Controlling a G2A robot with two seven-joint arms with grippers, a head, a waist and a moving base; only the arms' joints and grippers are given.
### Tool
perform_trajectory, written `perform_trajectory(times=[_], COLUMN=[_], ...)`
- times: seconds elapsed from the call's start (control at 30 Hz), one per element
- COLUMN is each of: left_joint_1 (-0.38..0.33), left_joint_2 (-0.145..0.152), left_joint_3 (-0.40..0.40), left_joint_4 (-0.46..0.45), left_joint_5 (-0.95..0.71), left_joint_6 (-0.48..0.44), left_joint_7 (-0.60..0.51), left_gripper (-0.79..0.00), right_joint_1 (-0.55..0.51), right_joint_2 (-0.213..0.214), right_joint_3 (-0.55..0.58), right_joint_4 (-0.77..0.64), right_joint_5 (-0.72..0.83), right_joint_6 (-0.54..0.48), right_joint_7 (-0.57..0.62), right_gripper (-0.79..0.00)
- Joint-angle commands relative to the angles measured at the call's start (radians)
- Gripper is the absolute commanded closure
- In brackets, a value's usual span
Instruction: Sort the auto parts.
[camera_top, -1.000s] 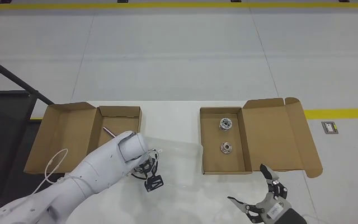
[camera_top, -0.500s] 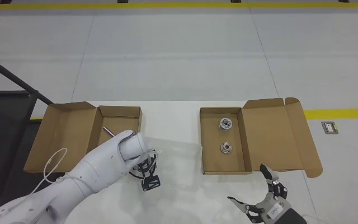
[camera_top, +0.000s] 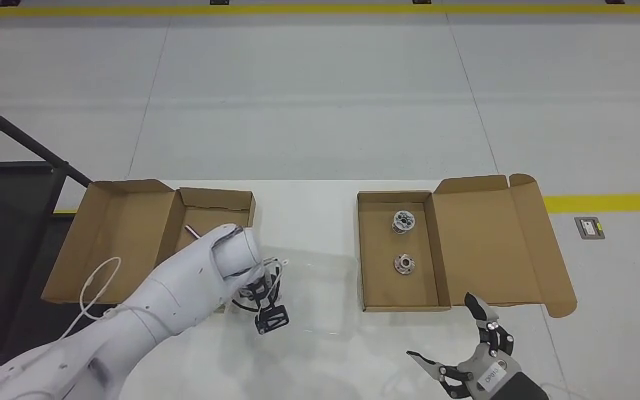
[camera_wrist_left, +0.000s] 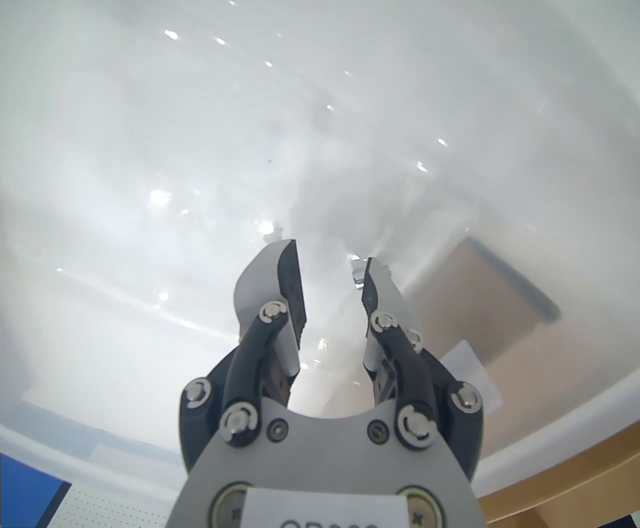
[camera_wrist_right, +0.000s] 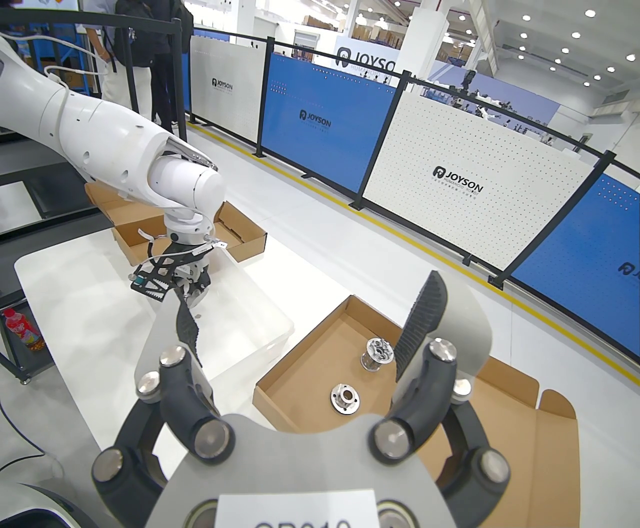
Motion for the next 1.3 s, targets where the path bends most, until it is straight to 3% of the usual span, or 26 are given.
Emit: perform_trajectory(times=[0.0,0.17,0.27,0.6,0.9,1.27], left_joint_1=[-0.009,-0.019,-0.009,0.015,0.014,0.016], left_joint_2=[0.005,0.031,0.051,0.101,0.108,0.107], left_joint_3=[0.0,0.0,0.0,0.0,0.0,0.0], left_joint_4=[-0.007,-0.055,-0.106,-0.17,-0.195,-0.197], left_joint_5=[-0.031,-0.068,0.03,0.088,0.088,0.088], left_joint_6=[-0.01,-0.027,-0.003,-0.002,-0.023,-0.029], left_joint_7=[-0.01,-0.027,-0.003,-0.002,-0.023,-0.029], left_gripper=[-0.357,-0.372,-0.397,-0.363,-0.326,-0.397], right_joint_1=[0.0,0.0,0.0,0.0,0.0,0.0], right_joint_2=[0.0,0.0,0.0,0.0,0.0,0.0], right_joint_3=[0.0,0.0,0.0,0.0,0.0,0.0], right_joint_4=[0.0,0.0,0.0,0.0,0.0,0.0], right_joint_5=[0.0,0.0,0.0,0.0,0.0,0.0], right_joint_6=[0.0,0.0,0.0,0.0,0.0,0.0], right_joint_7=[0.0,0.0,0.0,0.0,0.0,0.0], right_gripper=[-0.785,-0.785,-0.785,-0.785,-0.785,-0.785])
